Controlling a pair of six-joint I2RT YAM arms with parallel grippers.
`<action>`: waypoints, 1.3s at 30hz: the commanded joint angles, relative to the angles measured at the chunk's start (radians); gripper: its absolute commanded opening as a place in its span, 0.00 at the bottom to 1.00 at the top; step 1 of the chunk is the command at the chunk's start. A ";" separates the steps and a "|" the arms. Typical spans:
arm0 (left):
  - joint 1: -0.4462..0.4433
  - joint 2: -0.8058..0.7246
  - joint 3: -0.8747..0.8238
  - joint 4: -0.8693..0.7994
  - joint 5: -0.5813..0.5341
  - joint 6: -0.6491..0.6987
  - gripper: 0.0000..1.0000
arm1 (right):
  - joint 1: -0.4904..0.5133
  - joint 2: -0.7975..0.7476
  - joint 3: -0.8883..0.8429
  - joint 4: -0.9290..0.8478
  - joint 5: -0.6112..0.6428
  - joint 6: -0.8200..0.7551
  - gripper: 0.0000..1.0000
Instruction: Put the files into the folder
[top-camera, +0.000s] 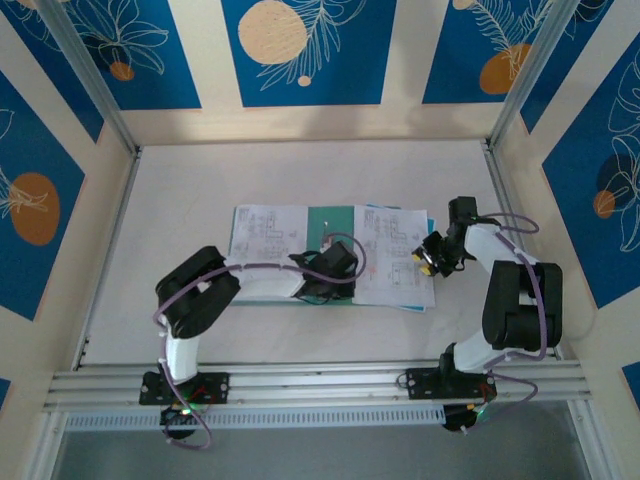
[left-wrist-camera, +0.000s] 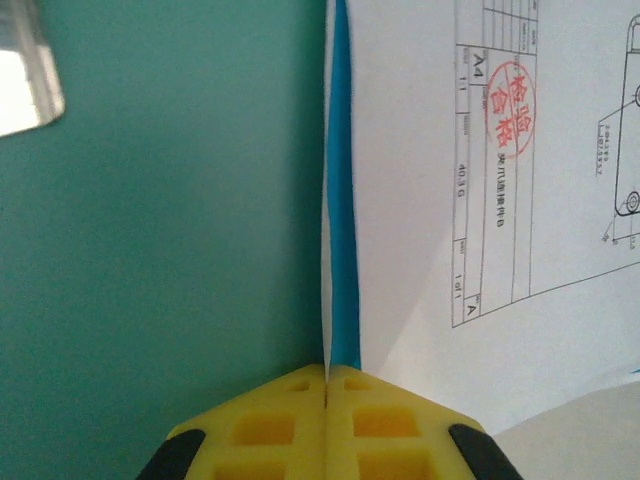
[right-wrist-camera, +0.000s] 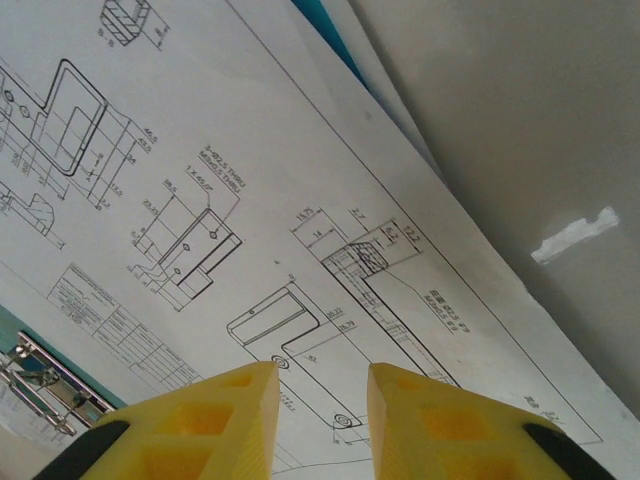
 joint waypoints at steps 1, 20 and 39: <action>-0.003 -0.075 -0.135 0.183 -0.002 -0.112 0.00 | 0.049 -0.030 0.025 -0.031 0.034 0.016 0.31; 0.017 -0.151 -0.367 0.467 0.034 -0.363 0.00 | 0.227 -0.104 0.110 -0.104 0.148 0.071 0.31; 0.067 -0.220 -0.369 0.316 0.064 -0.383 0.00 | 0.306 -0.093 0.134 -0.104 0.162 0.092 0.31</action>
